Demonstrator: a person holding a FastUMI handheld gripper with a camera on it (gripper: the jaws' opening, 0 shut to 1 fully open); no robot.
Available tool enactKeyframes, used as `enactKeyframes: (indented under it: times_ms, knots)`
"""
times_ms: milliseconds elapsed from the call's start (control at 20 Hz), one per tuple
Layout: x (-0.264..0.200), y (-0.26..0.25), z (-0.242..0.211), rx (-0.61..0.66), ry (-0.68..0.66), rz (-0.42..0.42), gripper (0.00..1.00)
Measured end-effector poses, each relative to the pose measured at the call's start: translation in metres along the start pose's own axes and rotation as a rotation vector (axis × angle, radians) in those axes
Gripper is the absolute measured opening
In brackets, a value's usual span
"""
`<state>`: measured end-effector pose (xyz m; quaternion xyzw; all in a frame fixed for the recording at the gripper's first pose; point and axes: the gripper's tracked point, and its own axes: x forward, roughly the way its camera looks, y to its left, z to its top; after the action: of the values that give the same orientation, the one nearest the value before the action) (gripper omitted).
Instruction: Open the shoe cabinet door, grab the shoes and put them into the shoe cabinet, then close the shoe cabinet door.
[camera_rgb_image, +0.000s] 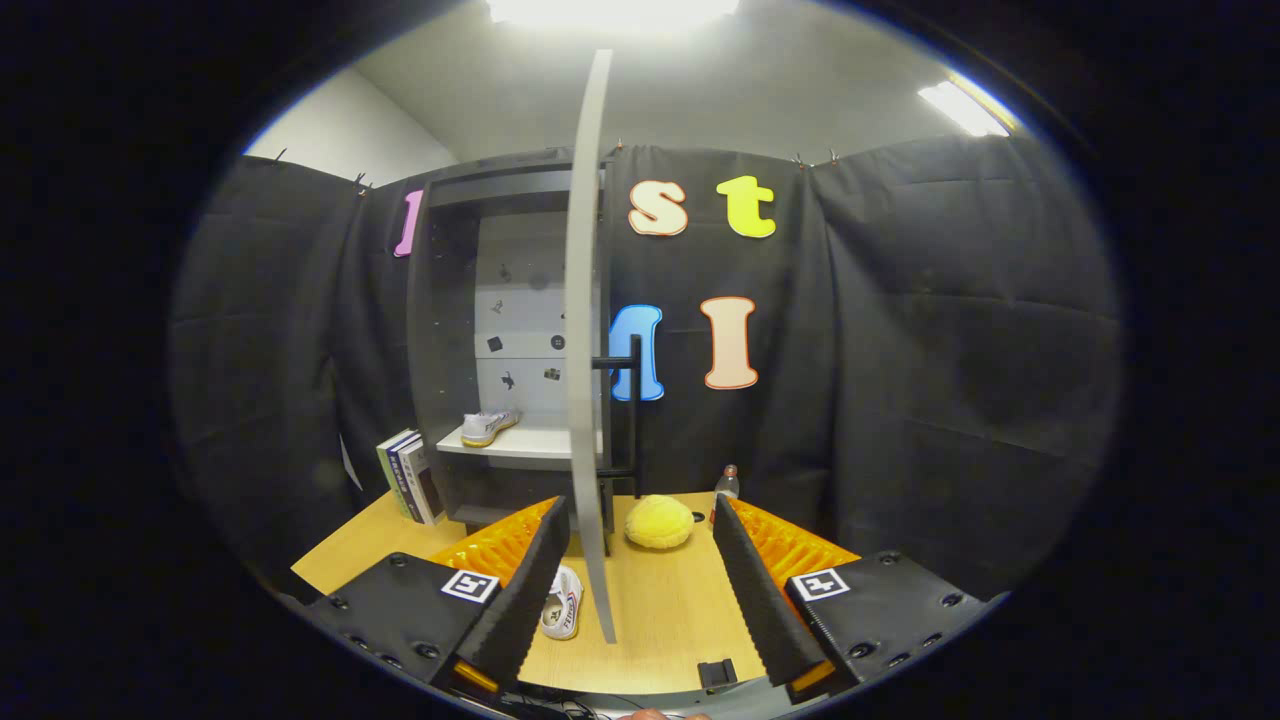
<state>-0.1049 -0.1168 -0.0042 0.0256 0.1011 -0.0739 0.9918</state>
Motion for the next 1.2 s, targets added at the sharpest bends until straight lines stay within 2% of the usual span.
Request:
enactKeyframes:
  times_ms: [50, 200, 600, 750, 1000, 1200]
  knots:
    - [-0.001, 0.016, -0.002, 0.004, -0.002, 0.024, 0.98]
    - [0.005, 0.040, -0.014, -0.033, 0.021, 0.052, 0.99]
    - [0.038, 0.157, -0.072, 0.034, 0.189, 0.297, 0.97]
    - [0.066, 0.192, -0.095, 0.025, 0.243, 0.344, 0.97]
    - [0.116, 0.219, -0.158, -0.071, 0.401, 0.334, 0.97]
    - [0.163, 0.214, -0.224, -0.105, 0.540, 0.314, 0.98]
